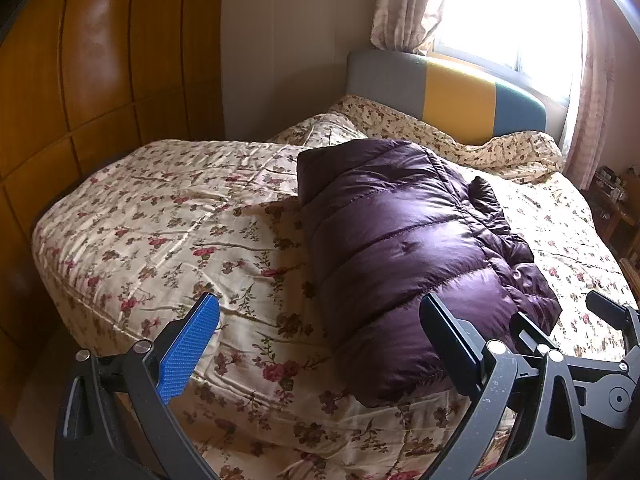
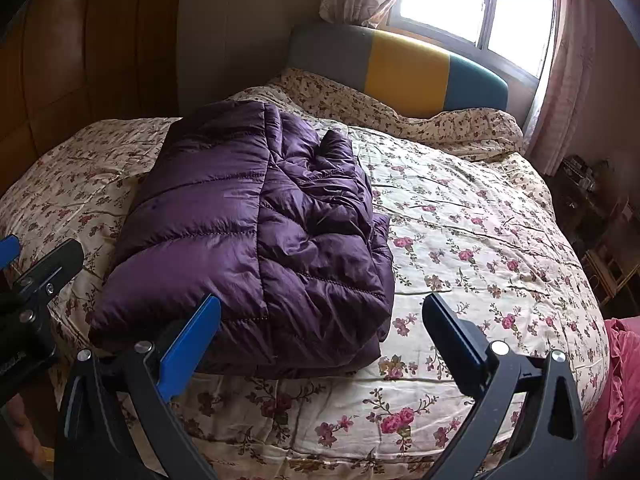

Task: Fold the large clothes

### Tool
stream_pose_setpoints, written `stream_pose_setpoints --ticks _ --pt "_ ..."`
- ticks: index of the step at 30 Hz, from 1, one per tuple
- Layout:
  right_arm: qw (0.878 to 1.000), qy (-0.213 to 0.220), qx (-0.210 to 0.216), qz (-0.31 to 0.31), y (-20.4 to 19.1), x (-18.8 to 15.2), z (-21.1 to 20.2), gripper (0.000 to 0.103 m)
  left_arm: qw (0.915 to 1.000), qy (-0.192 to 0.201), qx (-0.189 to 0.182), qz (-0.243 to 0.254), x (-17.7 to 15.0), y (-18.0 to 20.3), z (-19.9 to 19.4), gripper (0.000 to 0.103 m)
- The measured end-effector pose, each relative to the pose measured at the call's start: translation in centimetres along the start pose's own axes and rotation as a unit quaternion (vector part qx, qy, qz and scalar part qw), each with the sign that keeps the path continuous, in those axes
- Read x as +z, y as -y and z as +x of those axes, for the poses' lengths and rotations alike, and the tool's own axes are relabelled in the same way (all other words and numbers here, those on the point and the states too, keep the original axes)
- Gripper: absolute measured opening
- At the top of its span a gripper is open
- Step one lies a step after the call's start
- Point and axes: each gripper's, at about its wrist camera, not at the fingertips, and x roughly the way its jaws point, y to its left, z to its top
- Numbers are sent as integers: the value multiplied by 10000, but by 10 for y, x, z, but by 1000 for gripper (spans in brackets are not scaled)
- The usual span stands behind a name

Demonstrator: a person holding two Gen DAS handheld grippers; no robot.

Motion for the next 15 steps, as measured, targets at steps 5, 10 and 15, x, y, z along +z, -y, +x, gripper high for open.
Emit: stream_pose_setpoints --ticks 5,10,15 --pt "10000 -22 10 15 1 0 2 100 10000 -1 -24 -11 0 -1 -1 99" --pt "10000 -30 19 -7 0 -1 3 100 10000 -14 -54 -6 0 0 0 99" --pt "10000 -52 28 -4 0 -1 5 100 10000 -63 -40 -35 -1 -2 3 99"
